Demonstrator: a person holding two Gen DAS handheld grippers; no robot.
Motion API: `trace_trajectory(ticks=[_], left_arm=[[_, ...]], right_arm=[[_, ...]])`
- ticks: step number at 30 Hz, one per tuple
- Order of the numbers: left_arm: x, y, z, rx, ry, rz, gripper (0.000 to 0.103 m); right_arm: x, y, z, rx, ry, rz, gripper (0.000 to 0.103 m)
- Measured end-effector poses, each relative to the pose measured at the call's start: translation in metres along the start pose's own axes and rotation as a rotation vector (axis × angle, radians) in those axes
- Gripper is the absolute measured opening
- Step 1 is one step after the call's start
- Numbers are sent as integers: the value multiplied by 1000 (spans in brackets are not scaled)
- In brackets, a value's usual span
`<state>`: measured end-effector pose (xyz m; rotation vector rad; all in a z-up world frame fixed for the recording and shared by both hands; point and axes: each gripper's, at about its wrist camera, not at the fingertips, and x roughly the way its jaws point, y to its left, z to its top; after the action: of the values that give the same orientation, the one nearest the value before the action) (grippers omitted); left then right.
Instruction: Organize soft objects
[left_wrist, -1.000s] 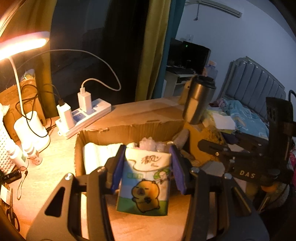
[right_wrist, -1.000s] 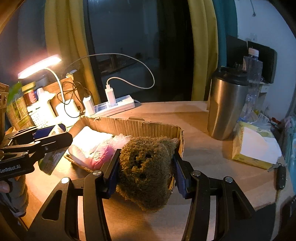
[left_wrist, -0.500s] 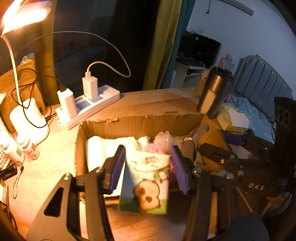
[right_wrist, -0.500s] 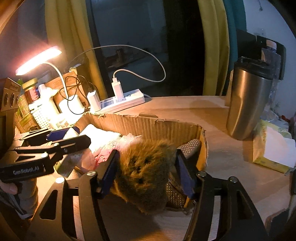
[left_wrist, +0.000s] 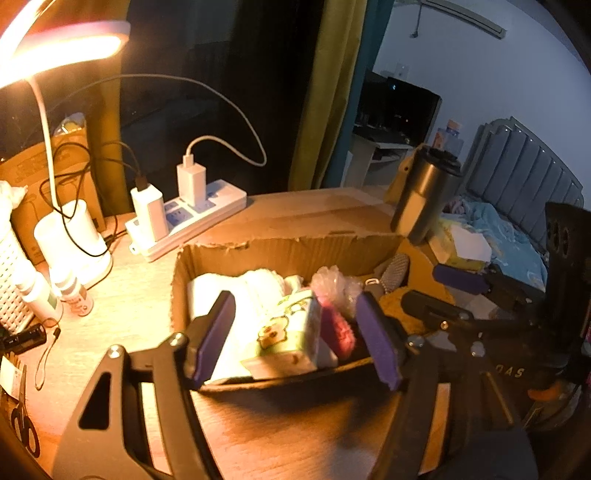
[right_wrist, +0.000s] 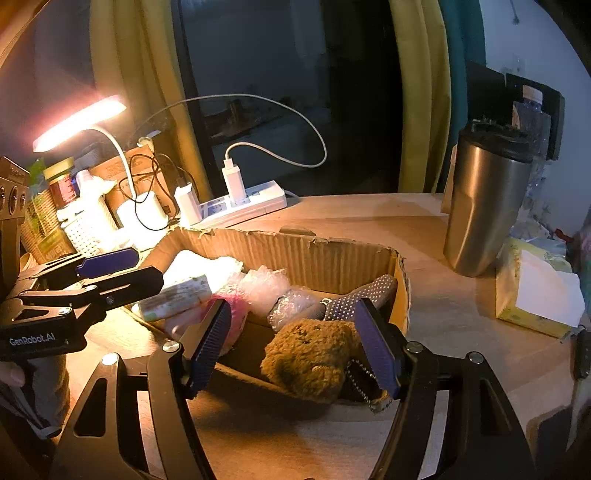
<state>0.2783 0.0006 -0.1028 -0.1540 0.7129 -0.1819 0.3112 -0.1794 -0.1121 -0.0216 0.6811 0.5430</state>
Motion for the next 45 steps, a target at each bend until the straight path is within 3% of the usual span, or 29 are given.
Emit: trace_trajectory(ticks=[45], left_arm=[[-158, -23, -43, 58, -209, -25, 70]], right_arm=[[-135, 74, -33, -91, -153, -68, 72]])
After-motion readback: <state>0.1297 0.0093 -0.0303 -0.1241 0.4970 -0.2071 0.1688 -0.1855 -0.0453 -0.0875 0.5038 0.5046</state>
